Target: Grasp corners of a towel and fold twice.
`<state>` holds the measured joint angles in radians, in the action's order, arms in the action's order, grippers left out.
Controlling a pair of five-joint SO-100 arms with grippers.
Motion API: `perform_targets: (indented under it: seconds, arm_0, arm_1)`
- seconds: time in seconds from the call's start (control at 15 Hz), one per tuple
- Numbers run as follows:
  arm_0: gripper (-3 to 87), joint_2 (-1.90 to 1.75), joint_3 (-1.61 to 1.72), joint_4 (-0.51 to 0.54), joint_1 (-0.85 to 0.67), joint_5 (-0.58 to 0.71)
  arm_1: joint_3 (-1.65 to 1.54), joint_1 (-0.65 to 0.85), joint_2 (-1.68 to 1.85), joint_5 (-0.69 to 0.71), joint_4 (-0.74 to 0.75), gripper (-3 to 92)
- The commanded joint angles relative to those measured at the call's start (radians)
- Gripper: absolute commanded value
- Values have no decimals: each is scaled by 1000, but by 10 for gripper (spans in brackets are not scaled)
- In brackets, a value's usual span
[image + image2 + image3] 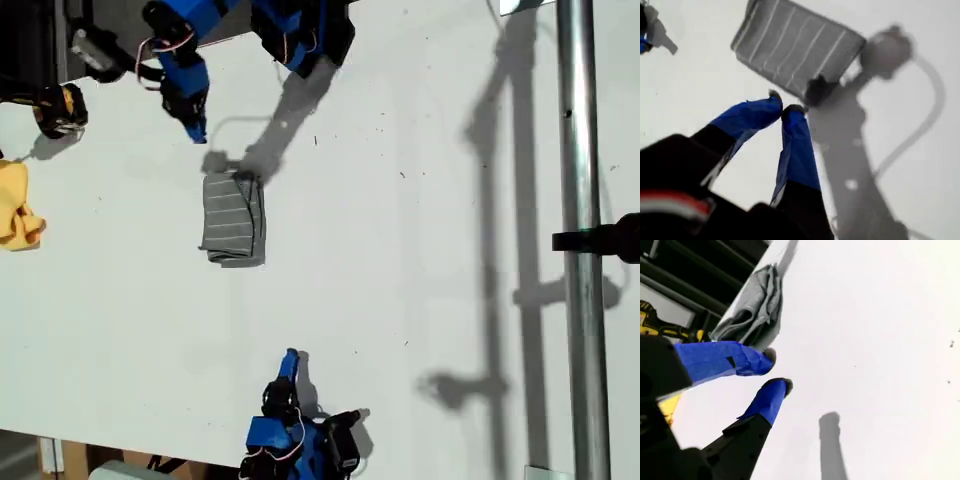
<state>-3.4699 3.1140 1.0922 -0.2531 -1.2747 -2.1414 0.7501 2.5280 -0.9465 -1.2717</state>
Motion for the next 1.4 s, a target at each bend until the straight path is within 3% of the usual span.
perform_targets:
  seconds: [0.0,0.13,0.27,0.33,0.4,0.47,0.53,0.67,0.87,1.33]
  arm_0:
    - [69,-5,3,0,41,-78]
    - [68,-5,5,75,51,-261]
    - [69,-5,5,156,49,-345]
    - [69,-2,5,198,43,-319]
    - [69,-2,5,198,40,-155]
    - [68,-2,5,198,40,-75]
    - [68,-2,5,198,38,2]
    - [67,-2,5,193,40,344]
    - [67,-3,5,196,40,324]
    - [67,-3,5,196,38,324]
  arm_1:
    - [-377,-48,391,-109,11,-2]
    - [-614,-106,767,-202,-86,-2]
    - [-693,-150,759,-281,-98,-2]
    - [-736,-153,759,-316,-98,24]
    - [-772,-156,759,-428,-104,115]
    - [-770,-195,759,-644,-129,265]
    - [-750,-250,759,-606,-150,293]
    - [-756,-371,759,-554,-156,276]
    - [-756,-495,759,-577,-156,232]
    - [-756,-503,759,-551,-158,232]
